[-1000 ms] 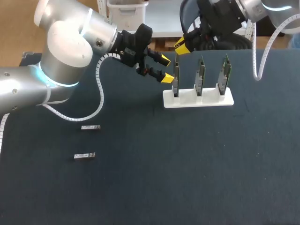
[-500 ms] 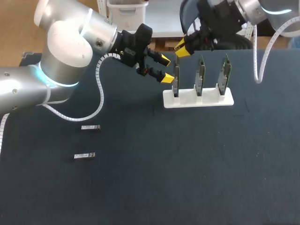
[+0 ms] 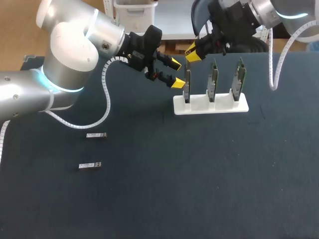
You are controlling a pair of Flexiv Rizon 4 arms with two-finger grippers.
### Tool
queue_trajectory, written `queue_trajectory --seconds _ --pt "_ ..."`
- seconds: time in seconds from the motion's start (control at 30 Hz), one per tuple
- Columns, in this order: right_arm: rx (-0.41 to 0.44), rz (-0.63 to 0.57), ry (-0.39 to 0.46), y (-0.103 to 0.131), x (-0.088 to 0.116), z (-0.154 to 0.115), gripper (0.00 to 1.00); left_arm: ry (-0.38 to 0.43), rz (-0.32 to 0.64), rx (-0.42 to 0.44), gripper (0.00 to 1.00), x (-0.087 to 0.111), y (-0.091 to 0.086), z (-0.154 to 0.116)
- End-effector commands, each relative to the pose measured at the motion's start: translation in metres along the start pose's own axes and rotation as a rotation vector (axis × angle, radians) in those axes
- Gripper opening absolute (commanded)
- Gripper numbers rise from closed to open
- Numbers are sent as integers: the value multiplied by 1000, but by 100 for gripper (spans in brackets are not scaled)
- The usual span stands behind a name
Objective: Pick up the optical module with the left hand, and insert it into the network port with the right hand.
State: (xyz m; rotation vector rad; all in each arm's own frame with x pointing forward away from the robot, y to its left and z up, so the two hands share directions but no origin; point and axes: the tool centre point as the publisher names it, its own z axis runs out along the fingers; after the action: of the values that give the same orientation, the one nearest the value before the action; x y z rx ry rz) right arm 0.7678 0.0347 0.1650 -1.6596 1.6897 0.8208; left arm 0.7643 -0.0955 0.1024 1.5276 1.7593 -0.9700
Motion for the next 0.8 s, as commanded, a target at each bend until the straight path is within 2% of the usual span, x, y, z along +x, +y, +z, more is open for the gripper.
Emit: queue_trajectory --seconds 0.03,0.8 --pt "11 -11 -5 4 -3 -3 0 5 -1 5 100 -1 2 1" --pt "11 7 6 3 4 1 0 5 -1 5 100 -1 2 1"
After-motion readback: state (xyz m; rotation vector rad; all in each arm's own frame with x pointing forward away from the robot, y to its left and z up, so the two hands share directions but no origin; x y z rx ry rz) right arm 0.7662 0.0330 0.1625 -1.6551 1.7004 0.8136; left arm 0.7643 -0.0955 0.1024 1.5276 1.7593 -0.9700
